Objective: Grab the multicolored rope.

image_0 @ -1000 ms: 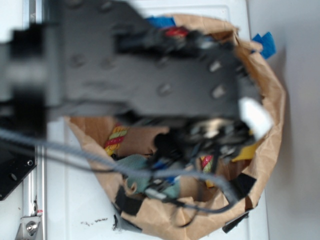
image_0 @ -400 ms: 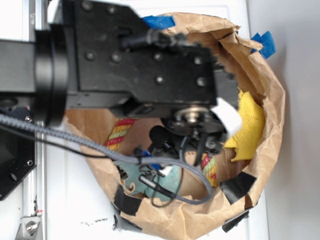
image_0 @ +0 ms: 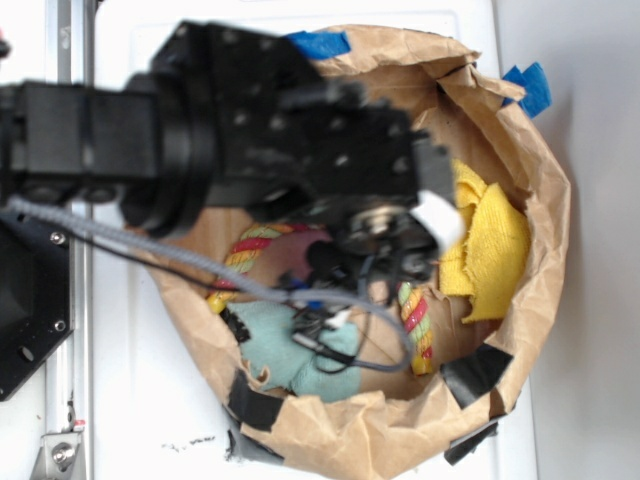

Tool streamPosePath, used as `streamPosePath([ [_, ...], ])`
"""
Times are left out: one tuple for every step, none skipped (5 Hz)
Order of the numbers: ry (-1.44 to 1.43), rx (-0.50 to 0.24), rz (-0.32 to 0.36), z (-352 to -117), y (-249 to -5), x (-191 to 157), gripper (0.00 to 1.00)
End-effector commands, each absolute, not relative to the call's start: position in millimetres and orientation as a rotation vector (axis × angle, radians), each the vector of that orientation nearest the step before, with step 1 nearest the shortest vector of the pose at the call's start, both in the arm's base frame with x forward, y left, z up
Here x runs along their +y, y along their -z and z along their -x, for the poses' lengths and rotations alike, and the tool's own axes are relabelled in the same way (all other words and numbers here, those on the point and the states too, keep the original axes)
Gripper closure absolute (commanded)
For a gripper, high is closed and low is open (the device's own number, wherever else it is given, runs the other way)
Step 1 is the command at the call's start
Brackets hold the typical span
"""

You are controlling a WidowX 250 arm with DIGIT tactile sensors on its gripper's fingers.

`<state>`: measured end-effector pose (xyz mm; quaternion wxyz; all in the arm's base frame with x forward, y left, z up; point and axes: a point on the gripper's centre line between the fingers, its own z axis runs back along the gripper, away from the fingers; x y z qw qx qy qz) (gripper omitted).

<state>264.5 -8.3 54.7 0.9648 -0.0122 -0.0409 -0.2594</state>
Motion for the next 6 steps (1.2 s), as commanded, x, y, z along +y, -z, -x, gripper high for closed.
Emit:
streamPosePath([
  [0.573, -0.147, -0.027, -257, -32, -42, 0.0],
  [0.568, -0.133, -0.001, -261, -31, -38, 0.0],
  [0.538, -0.125, 0.009, -268, -36, -31, 0.0],
  [0.516, -0.123, 0.026, -274, -48, -22, 0.0],
  [0.504, -0.124, 0.079, -283, -77, -17, 0.0],
  [0.503, -0.142, 0.087, -288, -90, -20, 0.0],
])
